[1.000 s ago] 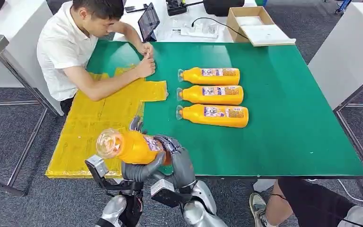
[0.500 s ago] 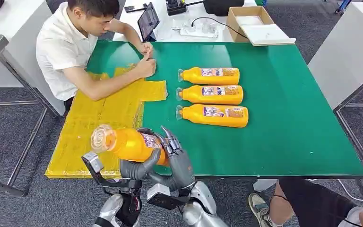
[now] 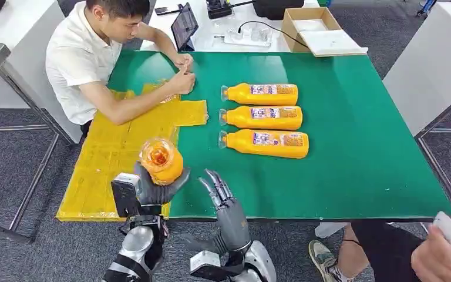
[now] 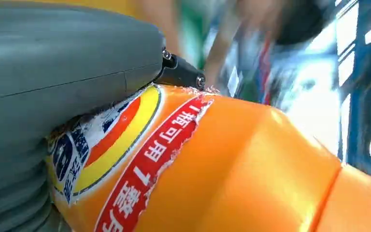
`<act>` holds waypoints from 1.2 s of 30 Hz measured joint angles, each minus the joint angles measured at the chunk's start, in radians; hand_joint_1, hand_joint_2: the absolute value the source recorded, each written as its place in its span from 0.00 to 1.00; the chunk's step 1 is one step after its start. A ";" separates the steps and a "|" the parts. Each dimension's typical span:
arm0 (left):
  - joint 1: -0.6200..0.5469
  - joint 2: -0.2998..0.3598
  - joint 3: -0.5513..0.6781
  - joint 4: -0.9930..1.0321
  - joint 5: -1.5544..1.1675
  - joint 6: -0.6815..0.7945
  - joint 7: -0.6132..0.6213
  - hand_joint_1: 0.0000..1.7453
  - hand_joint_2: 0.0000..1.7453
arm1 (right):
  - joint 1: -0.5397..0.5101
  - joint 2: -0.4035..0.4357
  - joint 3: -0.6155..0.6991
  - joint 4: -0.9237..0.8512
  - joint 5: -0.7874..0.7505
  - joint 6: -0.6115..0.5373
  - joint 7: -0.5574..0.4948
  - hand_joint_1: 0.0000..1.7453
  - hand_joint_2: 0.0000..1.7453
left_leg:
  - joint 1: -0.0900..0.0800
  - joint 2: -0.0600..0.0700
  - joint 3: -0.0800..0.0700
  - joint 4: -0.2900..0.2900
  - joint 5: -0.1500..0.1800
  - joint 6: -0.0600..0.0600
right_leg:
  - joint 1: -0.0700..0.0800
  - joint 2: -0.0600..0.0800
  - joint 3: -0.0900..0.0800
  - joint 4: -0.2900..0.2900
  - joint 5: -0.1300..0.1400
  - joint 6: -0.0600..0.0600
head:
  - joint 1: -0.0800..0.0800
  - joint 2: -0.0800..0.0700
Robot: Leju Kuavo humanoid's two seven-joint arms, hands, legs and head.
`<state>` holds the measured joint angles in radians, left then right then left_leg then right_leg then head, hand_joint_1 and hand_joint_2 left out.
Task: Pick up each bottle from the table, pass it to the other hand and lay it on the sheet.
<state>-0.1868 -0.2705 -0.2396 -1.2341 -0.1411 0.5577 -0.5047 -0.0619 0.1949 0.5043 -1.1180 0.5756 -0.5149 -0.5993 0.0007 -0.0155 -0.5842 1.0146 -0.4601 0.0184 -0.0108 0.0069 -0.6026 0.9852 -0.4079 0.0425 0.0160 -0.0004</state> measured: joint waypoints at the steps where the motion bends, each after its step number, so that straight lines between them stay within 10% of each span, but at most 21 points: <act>1: -0.011 0.007 0.010 0.006 -0.075 0.059 -0.001 1.00 1.00 | 0.010 -0.004 -0.002 -0.018 0.005 -0.007 0.000 0.00 0.00 | 0.000 0.000 0.000 0.000 0.000 0.000 | 0.000 0.000 0.000 0.000 0.000 0.000 | 0.000 0.000; 13: -0.191 0.035 0.171 0.233 -0.898 0.105 0.308 1.00 1.00 | 0.062 -0.023 -0.035 -0.098 0.008 -0.027 0.007 0.00 0.00 | 0.000 -0.003 0.000 0.000 0.001 0.001 | 0.000 -0.001 0.001 0.000 0.000 0.000 | 0.000 0.000; 25: -0.297 0.065 0.171 0.425 -0.916 0.088 0.362 1.00 1.00 | 0.063 -0.023 -0.052 -0.105 0.005 -0.024 0.007 0.00 0.00 | 0.000 0.000 -0.001 0.000 0.001 0.001 | 0.000 0.000 -0.001 0.000 0.001 0.001 | 0.000 0.000; 33: -0.460 0.132 0.169 0.673 -1.016 -0.175 0.586 1.00 1.00 | 0.045 -0.022 -0.084 -0.105 -0.032 0.032 0.009 0.00 0.00 | 0.000 0.000 0.000 0.000 0.003 0.001 | 0.000 0.000 0.000 0.001 0.002 0.001 | 0.000 0.000; 34: -0.470 0.137 0.169 0.694 -1.022 -0.203 0.591 0.88 1.00 | 0.042 -0.022 -0.091 -0.105 -0.035 0.032 0.009 0.00 0.00 | 0.000 0.000 0.000 0.000 0.003 0.001 | 0.000 -0.001 0.000 0.001 0.002 0.001 | 0.000 0.000; 35: -0.480 0.140 0.167 0.711 -1.026 -0.229 0.592 0.01 1.00 | 0.039 -0.021 -0.099 -0.105 -0.039 0.032 0.009 0.00 0.00 | 0.000 0.000 0.000 0.000 0.003 0.001 | 0.000 -0.001 0.000 0.001 0.002 0.001 | 0.000 0.000; 36: -0.490 0.141 0.166 0.731 -1.028 -0.256 0.592 0.08 1.00 | 0.038 -0.020 -0.109 -0.105 -0.045 0.035 0.009 0.00 0.00 | 0.000 0.000 0.000 0.000 0.003 0.001 | 0.000 0.000 0.000 0.001 0.002 0.001 | 0.000 0.000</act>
<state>-0.6769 -0.1297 -0.0740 -0.5031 -1.1689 0.3016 0.0874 -0.0237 0.1747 0.3956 -1.2226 0.5310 -0.4799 -0.5905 0.0008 -0.0156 -0.5844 1.0147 -0.4575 0.0191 -0.0110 0.0064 -0.6023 0.9865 -0.4060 0.0437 0.0160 -0.0004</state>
